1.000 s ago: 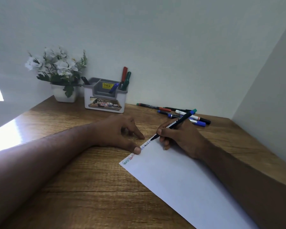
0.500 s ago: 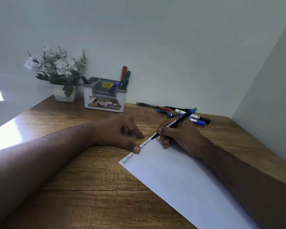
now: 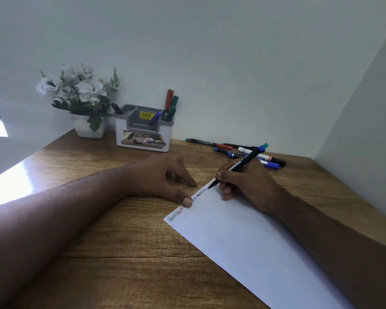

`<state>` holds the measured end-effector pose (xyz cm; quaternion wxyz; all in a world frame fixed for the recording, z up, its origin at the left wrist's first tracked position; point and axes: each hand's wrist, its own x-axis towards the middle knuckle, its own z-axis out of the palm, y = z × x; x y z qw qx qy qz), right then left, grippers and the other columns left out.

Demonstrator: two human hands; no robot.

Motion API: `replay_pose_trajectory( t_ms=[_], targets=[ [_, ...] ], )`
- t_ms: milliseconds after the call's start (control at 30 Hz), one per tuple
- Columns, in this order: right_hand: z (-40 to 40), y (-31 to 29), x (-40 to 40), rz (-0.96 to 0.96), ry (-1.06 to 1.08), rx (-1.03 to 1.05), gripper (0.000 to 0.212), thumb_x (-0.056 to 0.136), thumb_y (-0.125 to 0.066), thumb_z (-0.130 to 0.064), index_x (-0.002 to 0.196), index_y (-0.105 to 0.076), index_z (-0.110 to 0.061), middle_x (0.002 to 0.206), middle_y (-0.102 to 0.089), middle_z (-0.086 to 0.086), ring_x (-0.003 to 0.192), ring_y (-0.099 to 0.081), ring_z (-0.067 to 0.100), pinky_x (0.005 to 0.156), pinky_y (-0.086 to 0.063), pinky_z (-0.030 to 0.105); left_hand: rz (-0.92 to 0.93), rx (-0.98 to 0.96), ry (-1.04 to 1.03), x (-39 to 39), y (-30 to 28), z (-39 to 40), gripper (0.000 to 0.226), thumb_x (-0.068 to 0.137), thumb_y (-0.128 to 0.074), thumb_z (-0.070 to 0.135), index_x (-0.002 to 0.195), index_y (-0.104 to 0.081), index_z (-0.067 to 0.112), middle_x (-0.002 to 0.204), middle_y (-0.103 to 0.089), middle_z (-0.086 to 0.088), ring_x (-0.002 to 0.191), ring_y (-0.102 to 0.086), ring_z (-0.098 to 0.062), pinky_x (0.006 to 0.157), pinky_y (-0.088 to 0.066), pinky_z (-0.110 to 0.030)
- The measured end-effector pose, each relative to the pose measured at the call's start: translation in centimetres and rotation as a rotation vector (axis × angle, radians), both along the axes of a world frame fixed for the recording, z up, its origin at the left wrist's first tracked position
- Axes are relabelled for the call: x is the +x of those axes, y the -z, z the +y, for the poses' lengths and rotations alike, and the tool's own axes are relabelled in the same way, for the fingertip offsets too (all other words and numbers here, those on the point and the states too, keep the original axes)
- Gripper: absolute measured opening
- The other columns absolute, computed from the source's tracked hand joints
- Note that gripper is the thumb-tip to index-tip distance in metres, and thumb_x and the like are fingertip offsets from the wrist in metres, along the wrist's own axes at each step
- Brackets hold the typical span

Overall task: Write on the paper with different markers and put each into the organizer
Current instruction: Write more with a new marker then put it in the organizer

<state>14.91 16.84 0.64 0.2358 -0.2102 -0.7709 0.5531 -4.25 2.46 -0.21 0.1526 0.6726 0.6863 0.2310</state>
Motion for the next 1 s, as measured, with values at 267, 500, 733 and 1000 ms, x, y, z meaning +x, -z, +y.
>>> replay_pose_trajectory(
  t_ms=[267, 500, 733, 1000],
  targets=[
    [0.1, 0.1, -0.04, 0.006, 0.019, 0.011, 0.005, 0.083, -0.066, 0.003, 0.078, -0.065, 0.004, 0.054, -0.063, 0.01, 0.042, -0.057, 0.017, 0.046, -0.054, 0.03, -0.01, -0.018, -0.001, 0.09, -0.14, -0.03, 0.05, 0.063, -0.076, 0.062, 0.109, -0.067, 0.045, 0.093, -0.055, 0.02, 0.088, -0.054, -0.001, 0.074, -0.042, -0.021],
    [-0.19, 0.39, -0.03, 0.001, -0.059, 0.062, 0.01, 0.084, -0.066, 0.002, 0.073, -0.066, 0.002, 0.055, -0.063, 0.01, 0.045, -0.053, 0.02, 0.044, -0.049, 0.028, -0.012, -0.016, 0.001, 0.17, -0.16, 0.08, 0.056, 0.058, -0.072, 0.071, 0.108, -0.067, 0.047, 0.091, -0.054, 0.022, 0.088, -0.053, -0.001, 0.076, -0.044, -0.023],
    [0.15, 0.51, -0.1, 0.051, 0.03, 0.026, 0.01, 0.084, -0.066, 0.002, 0.075, -0.065, 0.002, 0.054, -0.062, 0.009, 0.042, -0.055, 0.016, 0.044, -0.052, 0.029, -0.013, -0.025, 0.003, 0.2, -0.27, 0.06, 0.053, 0.062, -0.075, 0.065, 0.11, -0.067, 0.044, 0.092, -0.053, 0.022, 0.089, -0.053, -0.003, 0.075, -0.043, -0.022],
    [0.21, 0.62, -0.14, 0.035, 0.001, 0.067, 0.009, 0.085, -0.066, -0.001, 0.077, -0.067, 0.002, 0.056, -0.063, 0.009, 0.043, -0.055, 0.016, 0.044, -0.051, 0.028, -0.002, -0.038, 0.001, 0.41, -0.49, -0.1, 0.05, 0.064, -0.076, 0.06, 0.11, -0.067, 0.043, 0.095, -0.055, 0.02, 0.092, -0.054, -0.005, 0.083, -0.048, -0.029]
  ],
)
